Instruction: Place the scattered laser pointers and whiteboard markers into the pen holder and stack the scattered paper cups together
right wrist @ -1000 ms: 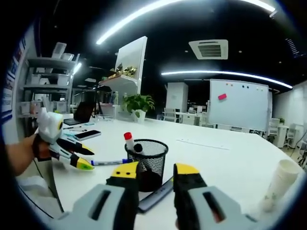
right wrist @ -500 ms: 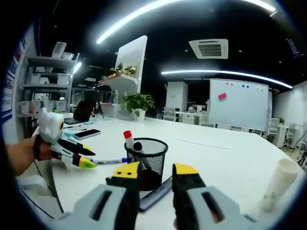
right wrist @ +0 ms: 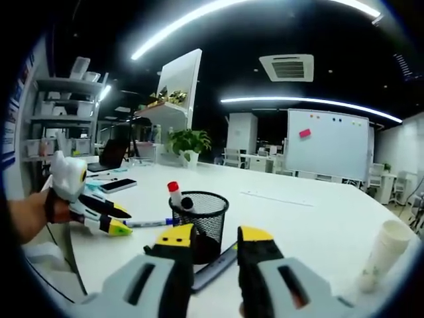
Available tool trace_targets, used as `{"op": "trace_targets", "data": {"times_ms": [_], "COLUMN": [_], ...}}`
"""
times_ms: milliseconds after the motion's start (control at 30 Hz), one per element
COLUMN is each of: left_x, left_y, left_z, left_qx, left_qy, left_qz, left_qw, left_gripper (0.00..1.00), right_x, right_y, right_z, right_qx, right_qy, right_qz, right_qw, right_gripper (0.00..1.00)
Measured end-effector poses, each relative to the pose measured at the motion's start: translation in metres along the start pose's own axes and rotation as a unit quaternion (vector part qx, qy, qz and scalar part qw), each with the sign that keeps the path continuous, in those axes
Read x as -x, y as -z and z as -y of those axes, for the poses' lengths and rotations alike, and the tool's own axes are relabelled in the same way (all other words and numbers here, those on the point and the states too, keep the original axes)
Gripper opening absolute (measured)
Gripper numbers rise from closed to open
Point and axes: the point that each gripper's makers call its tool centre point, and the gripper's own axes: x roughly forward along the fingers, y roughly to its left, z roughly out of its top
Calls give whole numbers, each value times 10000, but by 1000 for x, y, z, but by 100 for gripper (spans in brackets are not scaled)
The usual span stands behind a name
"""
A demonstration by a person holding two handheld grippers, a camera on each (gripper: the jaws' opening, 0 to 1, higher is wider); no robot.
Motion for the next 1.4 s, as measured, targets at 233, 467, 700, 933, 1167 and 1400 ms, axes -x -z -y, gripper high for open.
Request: {"op": "trace_targets", "data": {"times_ms": [233, 467, 700, 933, 1167, 1400], "left_x": [-1, -4, -5, -5, -5, -5], "left_y": [0, 2, 3, 4, 4, 4], "left_z": [3, 2, 3, -1, -3, -5], "left_qx": [31, 50, 267, 340, 363, 383], "left_qy": [17, -25, -7, -94, -151, -185], "left_qz": [-12, -29, 7, 8, 12, 75], "left_qw": [10000, 10000, 9996, 9994, 9992, 9991], "left_gripper": [29, 29, 22, 14, 12, 11], "right_x": [1, 2, 2, 2, 2, 3], "right_y": [-4, -3, 0, 2, 2, 3], "right_z": [2, 0, 0, -1, -3, -2], "right_qx": [-2, 2, -40, -73, -51, -42], "right_qy": [38, 0, 2, -16, -40, -30], "right_qz": [45, 37, 25, 36, 25, 15], "right_qw": [10000, 10000, 10000, 10000, 10000, 10000], "right_gripper": [24, 24, 24, 24, 24, 24]}}
